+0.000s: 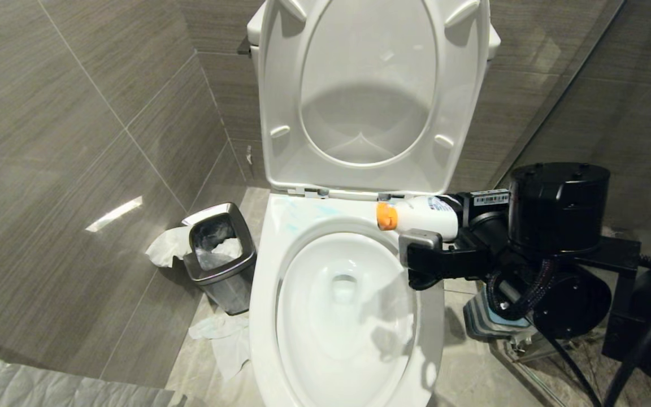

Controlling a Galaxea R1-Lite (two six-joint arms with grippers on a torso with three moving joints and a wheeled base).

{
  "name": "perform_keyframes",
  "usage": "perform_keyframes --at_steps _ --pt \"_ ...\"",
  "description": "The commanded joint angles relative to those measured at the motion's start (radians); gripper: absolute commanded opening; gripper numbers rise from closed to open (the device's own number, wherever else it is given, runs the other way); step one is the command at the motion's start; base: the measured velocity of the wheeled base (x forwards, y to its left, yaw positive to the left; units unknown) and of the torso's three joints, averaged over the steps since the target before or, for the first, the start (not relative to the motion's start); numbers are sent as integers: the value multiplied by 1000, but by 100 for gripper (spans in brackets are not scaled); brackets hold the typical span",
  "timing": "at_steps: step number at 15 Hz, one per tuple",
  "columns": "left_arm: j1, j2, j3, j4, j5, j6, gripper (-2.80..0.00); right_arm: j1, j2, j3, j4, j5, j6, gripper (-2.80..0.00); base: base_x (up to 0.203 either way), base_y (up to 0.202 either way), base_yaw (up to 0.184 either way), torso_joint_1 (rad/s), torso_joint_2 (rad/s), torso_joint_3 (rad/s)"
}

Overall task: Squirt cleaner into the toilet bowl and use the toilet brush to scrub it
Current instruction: Pour in the cleaning agent

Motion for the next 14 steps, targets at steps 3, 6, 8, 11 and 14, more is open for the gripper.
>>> perform_keyframes --at_steps 3,6,8,11,14 --pt "0 2 0 0 0 0 -280 24 39 -56 -4 -18 -54 -280 0 0 0 0 0 0" --pt "0 2 0 0 1 0 -280 24 44 -55 -4 -20 -68 -280 0 0 0 0 0 0" --pt "0 2 0 0 1 0 -280 25 43 -55 -4 -41 -91 -280 0 0 0 0 0 0" --pt "1 2 0 0 0 0 -280 30 42 -52 -4 -56 -127 -280 0 0 0 0 0 0" --pt "2 2 0 0 0 0 -280 30 43 -60 -4 -75 -164 -280 0 0 0 0 0 0"
